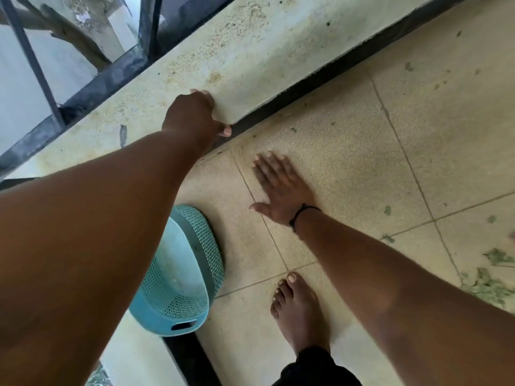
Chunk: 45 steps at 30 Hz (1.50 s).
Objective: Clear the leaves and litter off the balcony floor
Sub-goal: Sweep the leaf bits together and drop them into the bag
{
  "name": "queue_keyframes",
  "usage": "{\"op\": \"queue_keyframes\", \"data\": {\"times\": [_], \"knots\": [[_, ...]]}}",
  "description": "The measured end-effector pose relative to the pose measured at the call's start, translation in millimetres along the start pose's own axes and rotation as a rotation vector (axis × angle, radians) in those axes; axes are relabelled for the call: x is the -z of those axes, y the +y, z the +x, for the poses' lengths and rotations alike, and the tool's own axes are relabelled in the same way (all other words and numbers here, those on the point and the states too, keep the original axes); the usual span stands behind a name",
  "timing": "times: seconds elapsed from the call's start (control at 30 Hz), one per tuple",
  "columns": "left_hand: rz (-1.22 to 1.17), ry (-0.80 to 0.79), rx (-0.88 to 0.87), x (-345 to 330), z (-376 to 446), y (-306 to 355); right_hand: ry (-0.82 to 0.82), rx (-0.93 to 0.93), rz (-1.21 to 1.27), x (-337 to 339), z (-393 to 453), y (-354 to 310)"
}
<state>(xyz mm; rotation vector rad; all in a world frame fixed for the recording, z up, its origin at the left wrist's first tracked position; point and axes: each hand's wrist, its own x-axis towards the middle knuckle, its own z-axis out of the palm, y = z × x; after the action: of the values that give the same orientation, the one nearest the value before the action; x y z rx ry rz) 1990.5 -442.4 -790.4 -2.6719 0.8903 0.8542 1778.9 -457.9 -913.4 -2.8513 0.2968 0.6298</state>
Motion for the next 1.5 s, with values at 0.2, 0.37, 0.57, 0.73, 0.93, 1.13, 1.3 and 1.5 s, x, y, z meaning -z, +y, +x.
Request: {"op": "queue_keyframes", "data": {"times": [0.2, 0.37, 0.57, 0.73, 0.93, 1.13, 1.3, 1.5], "knots": [[0.011, -0.050, -0.014, 0, 1, -1, 0.115, -0.633, 0.263, -6, -29, 54], [0.035, -0.080, -0.024, 0, 1, -1, 0.162, -0.505, 0.282, 22, 13, 41], [0.053, -0.073, -0.023, 0, 1, -3, 0.082, -0.321, 0.131, 18, 31, 53], [0.082, -0.029, -0.040, -3, -1, -5, 0.130, -0.679, 0.301, 1, -23, 122], [0.062, -0.060, 0.001, 1, -1, -3, 0.011, -1.364, 0.572, -22, -120, 150], [0.075, -0.054, 0.009, 1, -1, -1, 0.064, -0.980, 0.366, 22, -64, 183], [0.072, -0.041, 0.031, -2, 0, -3, -0.022, -0.625, 0.137, 58, 17, 217], [0.092, -0.047, 0.022, -2, 0, -5, -0.057, -1.104, 0.418, 28, -57, 231]]}}
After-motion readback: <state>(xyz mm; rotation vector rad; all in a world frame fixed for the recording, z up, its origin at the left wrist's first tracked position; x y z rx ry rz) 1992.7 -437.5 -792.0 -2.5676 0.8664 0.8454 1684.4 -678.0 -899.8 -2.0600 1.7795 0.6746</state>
